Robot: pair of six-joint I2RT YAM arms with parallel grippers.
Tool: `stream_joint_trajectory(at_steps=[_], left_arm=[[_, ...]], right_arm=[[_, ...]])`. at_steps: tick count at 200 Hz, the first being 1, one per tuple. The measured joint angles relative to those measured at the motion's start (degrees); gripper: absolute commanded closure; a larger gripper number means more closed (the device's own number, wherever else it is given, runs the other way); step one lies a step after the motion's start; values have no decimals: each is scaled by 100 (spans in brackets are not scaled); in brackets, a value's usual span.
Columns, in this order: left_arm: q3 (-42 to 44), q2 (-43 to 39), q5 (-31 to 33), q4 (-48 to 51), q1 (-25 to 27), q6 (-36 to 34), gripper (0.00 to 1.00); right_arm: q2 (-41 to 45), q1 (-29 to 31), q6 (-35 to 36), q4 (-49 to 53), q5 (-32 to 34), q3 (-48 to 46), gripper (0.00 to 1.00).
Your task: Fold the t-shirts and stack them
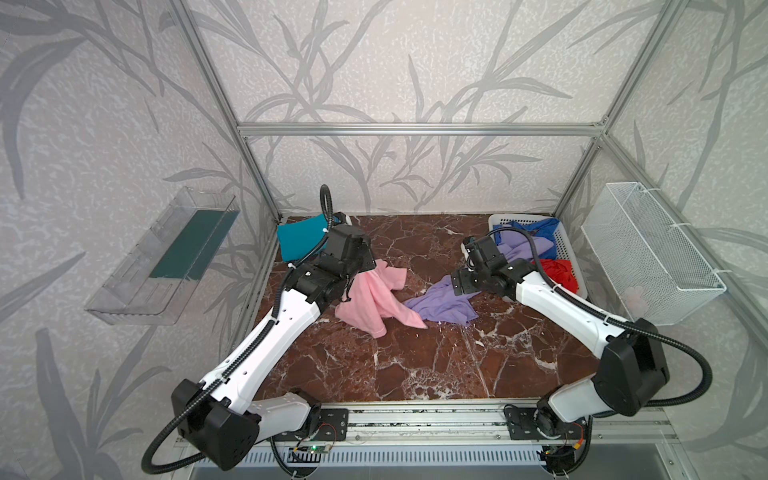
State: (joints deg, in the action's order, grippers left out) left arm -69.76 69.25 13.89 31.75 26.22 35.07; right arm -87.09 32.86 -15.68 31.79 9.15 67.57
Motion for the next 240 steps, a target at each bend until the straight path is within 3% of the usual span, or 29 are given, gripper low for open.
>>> stream_joint_trajectory(at_steps=[37, 83, 103, 115, 119, 125, 133, 142, 157, 196, 240], left_arm=[[374, -306, 275, 101, -219, 94, 100], [844, -186, 195, 79, -238, 247, 100], [966, -160, 142, 74, -254, 291, 100], [999, -157, 116, 59, -267, 308, 100], [1003, -157, 109, 55, -273, 310, 100], [1010, -157, 101, 42, -275, 313, 100], [1025, -157, 92, 4, -278, 317, 100], [1036, -157, 79, -26, -278, 326, 100], [1067, -157, 50, -74, -284, 332, 100], [1139, -155, -46, -179, -317, 348, 100], [1346, -155, -201, -358, -341, 411, 100]], right_arm=[[-396, 461, -188, -205, -181, -90, 1], [-1427, 492, -442, -597, -577, -90, 0], [-1768, 492, -525, -723, -664, -90, 4], [-1899, 492, -573, -815, -671, -90, 13], [-1930, 492, -586, -839, -669, -90, 25], [-1976, 492, -586, -879, -671, -90, 53], [-2015, 492, -603, -922, -664, -90, 73], [-2033, 492, -619, -949, -634, -90, 86], [-1998, 479, -612, -968, -520, -87, 100], [-1508, 468, -273, -461, 199, 341, 100], [-92, 68, 420, -293, 1502, 1119, 100]])
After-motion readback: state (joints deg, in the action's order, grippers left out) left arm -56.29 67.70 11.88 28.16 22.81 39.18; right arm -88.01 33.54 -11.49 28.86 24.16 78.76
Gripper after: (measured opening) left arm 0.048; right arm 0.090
